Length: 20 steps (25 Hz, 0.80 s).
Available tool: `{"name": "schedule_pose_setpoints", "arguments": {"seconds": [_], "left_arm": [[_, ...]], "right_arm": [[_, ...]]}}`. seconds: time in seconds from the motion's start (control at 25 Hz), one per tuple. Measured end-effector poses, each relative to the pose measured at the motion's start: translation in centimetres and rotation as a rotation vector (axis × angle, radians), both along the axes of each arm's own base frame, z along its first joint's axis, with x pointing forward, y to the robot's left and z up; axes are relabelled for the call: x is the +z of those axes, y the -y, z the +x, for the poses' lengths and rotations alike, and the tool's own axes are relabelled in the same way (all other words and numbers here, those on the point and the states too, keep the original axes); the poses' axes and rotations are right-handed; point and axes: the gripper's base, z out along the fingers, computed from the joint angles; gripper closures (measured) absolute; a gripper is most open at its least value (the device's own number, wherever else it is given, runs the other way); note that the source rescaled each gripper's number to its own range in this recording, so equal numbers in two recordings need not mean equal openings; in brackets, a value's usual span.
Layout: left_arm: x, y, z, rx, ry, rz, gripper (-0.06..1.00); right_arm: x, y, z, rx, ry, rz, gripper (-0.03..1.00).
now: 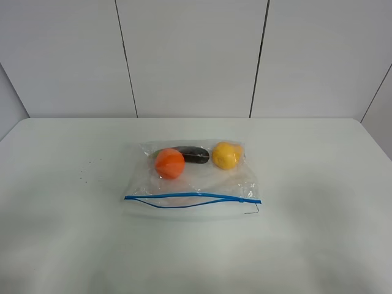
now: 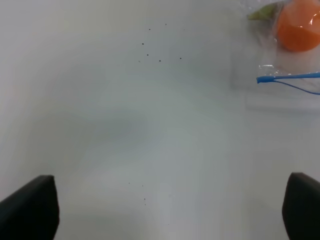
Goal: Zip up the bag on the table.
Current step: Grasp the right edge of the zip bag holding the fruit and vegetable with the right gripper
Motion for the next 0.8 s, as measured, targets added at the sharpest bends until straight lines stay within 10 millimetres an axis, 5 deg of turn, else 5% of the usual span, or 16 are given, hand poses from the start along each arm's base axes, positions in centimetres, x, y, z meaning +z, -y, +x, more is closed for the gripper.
{"name": "schedule_pose_setpoints", "arguments": {"seconds": [0.64, 0.8], "left_arm": [[0.0, 0.0, 0.0, 0.0, 0.0, 0.0, -0.06], [0.0, 0.0, 0.0, 0.001, 0.0, 0.001, -0.06]], "right_arm": [[0.1, 0.0, 0.0, 0.015, -0.003, -0.032, -0.03], [1.9, 0.0, 0.9, 0.019, -0.044, -0.041, -0.03]]}}
